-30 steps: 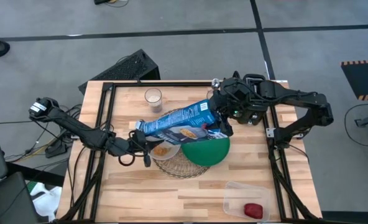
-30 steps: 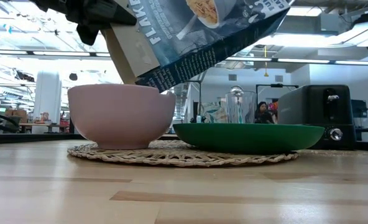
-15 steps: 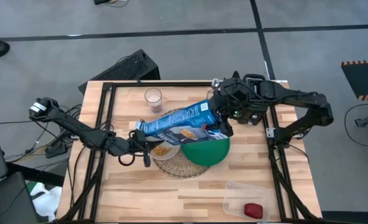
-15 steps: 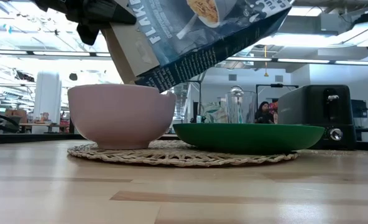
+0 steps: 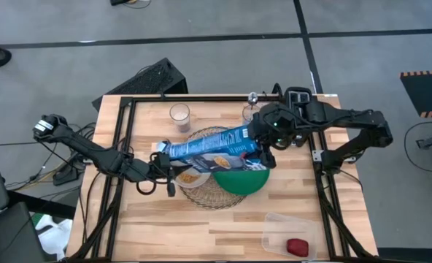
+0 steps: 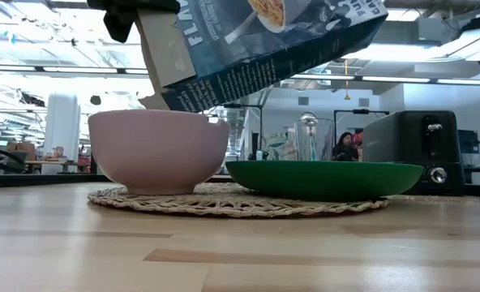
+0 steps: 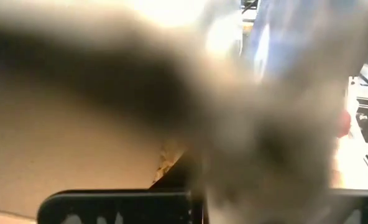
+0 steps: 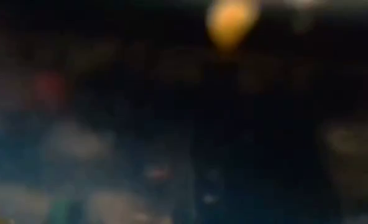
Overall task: Arrange a breakfast setting
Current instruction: Pour the cereal into the white bowl
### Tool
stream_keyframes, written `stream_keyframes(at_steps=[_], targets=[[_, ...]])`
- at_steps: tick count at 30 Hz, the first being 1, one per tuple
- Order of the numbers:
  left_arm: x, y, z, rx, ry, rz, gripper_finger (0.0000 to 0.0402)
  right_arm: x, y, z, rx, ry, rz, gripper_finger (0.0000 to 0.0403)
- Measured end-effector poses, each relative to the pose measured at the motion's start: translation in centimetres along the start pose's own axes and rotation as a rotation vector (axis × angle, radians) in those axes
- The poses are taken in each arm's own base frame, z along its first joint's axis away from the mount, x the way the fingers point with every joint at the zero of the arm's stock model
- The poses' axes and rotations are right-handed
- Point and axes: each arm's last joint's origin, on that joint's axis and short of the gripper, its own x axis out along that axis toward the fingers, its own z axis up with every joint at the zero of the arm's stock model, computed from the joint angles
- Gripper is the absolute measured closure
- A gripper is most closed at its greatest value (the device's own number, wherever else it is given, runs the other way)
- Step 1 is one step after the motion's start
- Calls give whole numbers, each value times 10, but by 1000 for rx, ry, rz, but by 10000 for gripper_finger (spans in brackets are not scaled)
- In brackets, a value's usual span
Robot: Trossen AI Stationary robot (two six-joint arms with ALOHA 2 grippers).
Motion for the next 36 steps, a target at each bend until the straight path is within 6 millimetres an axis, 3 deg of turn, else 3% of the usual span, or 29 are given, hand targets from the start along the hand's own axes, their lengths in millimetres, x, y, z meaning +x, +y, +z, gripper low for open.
stream_keyframes(at_steps=[8,13,27,36], targets=[[0,0,1,-4,5,-4,401,1,5,-3,3,24,-16,91],[-3,-5,21,13,13,-13,401,2,7,-7,2,24,-11,91],[-13,-6,67,78,67,-3,401,12,6,-58,48,-108,-13,92],[-8,-1,65,66,105,9,402,24,1,-72,51,-141,-15,92]])
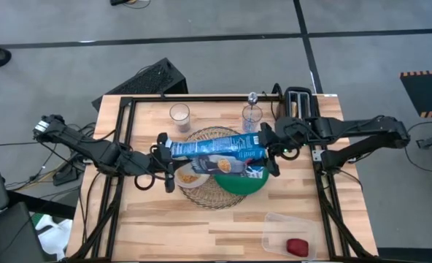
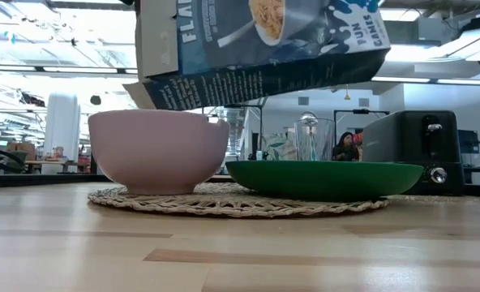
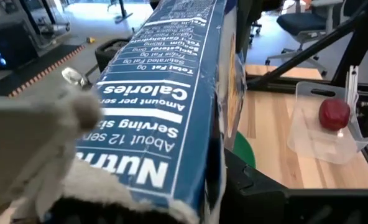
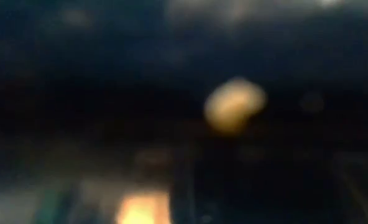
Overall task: Arrange a breakfast setting
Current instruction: Pour the cereal into the white bowl
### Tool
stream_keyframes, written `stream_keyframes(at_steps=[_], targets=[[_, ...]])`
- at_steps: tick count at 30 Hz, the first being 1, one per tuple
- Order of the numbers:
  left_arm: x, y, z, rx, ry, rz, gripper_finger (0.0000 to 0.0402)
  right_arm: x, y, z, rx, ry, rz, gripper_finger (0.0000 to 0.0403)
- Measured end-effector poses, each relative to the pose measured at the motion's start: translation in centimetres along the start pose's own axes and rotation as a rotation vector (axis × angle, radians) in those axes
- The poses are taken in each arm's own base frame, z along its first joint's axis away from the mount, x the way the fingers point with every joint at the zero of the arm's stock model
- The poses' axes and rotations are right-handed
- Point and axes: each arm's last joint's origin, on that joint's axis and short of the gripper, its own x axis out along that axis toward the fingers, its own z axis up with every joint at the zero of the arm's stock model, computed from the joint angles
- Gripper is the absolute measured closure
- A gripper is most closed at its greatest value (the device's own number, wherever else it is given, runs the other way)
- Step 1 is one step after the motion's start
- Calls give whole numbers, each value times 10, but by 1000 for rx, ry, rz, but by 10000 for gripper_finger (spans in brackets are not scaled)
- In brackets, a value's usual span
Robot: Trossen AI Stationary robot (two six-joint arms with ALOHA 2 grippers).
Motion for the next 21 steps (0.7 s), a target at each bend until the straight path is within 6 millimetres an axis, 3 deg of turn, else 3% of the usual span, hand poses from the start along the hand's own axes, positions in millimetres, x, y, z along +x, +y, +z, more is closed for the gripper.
stream_keyframes(at_steps=[11,21], targets=[[3,-1,2,50,-21,-19,402,13,5,-17,16,-45,12,93],[2,1,3,54,-27,-3,401,16,-3,-18,48,-33,-33,10]])
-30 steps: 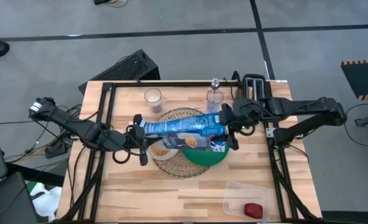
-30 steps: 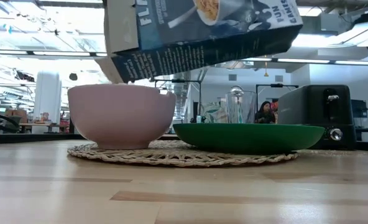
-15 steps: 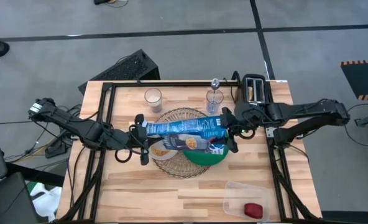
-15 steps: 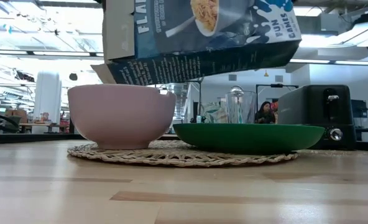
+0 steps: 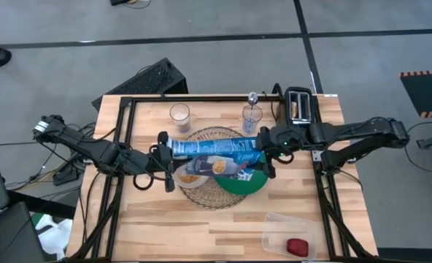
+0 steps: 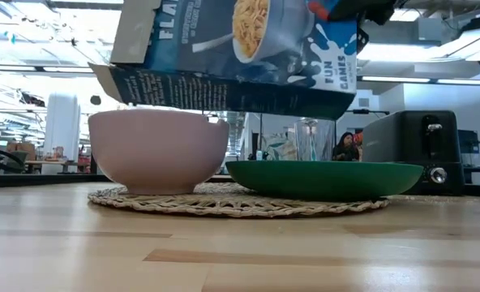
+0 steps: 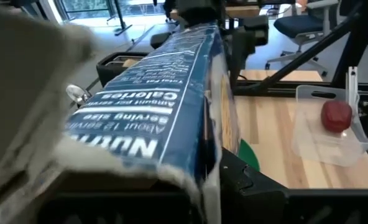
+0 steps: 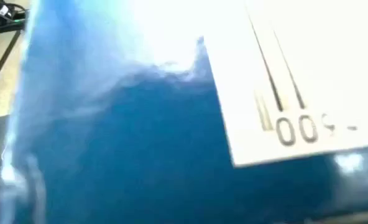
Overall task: Arrange a breakfast setting
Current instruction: Pour the cereal into the white bowl
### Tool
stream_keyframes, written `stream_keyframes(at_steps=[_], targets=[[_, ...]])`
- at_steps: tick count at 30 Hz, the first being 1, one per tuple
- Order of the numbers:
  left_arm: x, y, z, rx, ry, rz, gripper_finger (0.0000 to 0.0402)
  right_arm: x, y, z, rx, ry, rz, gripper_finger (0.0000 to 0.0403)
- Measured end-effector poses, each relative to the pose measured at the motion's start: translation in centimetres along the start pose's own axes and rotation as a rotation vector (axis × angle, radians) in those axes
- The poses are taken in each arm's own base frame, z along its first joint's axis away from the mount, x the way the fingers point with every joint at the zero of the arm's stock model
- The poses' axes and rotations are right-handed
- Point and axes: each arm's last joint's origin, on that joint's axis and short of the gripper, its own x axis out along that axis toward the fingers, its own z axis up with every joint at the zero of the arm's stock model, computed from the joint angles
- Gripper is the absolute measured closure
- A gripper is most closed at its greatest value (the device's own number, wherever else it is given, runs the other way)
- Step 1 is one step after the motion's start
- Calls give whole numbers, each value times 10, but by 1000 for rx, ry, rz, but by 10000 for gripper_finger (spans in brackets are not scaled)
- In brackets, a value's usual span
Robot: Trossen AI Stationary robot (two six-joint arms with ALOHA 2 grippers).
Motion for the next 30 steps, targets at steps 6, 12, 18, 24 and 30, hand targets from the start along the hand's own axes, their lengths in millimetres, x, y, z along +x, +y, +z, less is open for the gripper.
stream_keyframes(at_steps=[6,12,18,24,30], targets=[[1,1,0,3,6,2,401,4,-2,-1,5,15,-10,12],[1,1,-2,10,17,-8,401,-6,-2,-1,-35,10,-10,12],[2,1,-2,10,21,-29,401,-35,-1,0,-26,-49,-1,10],[3,2,0,19,10,-37,401,-66,-6,1,8,-146,-9,10],[4,2,5,40,-38,-63,401,-80,-7,4,59,-228,-4,10]])
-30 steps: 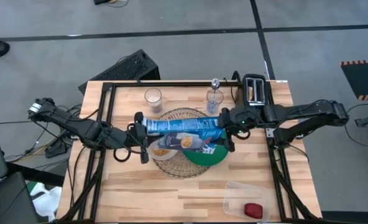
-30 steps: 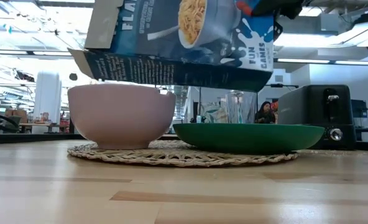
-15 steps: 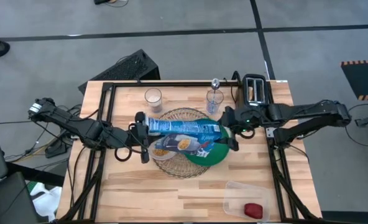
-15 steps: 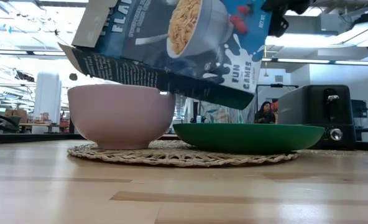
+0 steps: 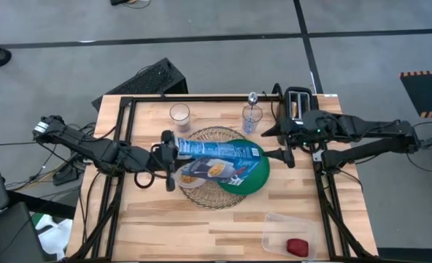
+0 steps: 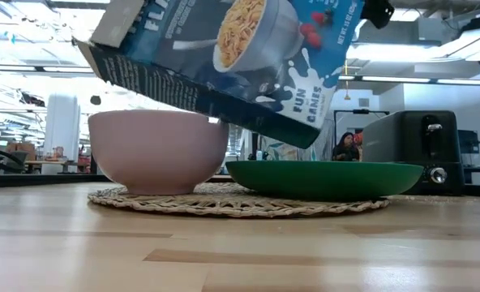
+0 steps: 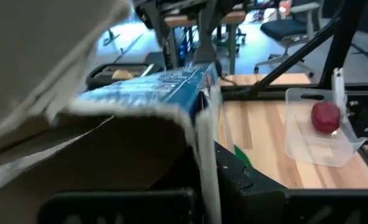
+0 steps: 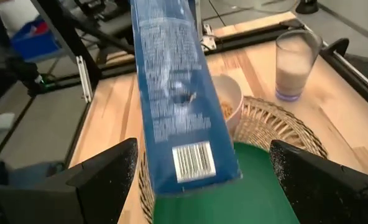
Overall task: Arrange a breakfast setting
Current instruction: Pour the cereal into the white bowl
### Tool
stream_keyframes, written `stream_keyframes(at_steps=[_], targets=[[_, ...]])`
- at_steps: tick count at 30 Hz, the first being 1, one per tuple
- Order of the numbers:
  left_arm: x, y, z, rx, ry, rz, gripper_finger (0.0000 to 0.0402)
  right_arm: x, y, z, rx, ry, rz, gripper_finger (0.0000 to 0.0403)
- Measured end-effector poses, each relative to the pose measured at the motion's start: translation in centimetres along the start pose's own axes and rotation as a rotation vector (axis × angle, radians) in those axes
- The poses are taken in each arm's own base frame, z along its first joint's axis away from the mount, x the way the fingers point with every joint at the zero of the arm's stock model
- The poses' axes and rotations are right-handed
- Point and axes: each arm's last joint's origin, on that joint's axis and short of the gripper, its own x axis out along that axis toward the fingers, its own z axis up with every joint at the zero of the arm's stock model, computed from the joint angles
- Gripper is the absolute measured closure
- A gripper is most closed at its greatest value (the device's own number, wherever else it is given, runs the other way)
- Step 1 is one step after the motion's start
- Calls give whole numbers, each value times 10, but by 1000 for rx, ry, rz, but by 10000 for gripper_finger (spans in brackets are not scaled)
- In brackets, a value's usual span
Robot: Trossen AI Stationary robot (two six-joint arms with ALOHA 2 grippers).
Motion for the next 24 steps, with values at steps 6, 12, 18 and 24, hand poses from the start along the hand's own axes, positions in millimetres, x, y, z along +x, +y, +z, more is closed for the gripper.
stream_keyframes(at_steps=[6,12,18,24], targets=[[3,5,4,5,-27,-15,401,5,2,8,-4,-74,18,10],[6,12,6,-2,-28,-5,401,18,2,8,-31,-58,14,10],[7,14,6,-6,-32,-26,401,40,1,8,-30,-36,12,7],[7,13,6,-2,-32,-36,401,58,2,13,-51,-6,9,3]])
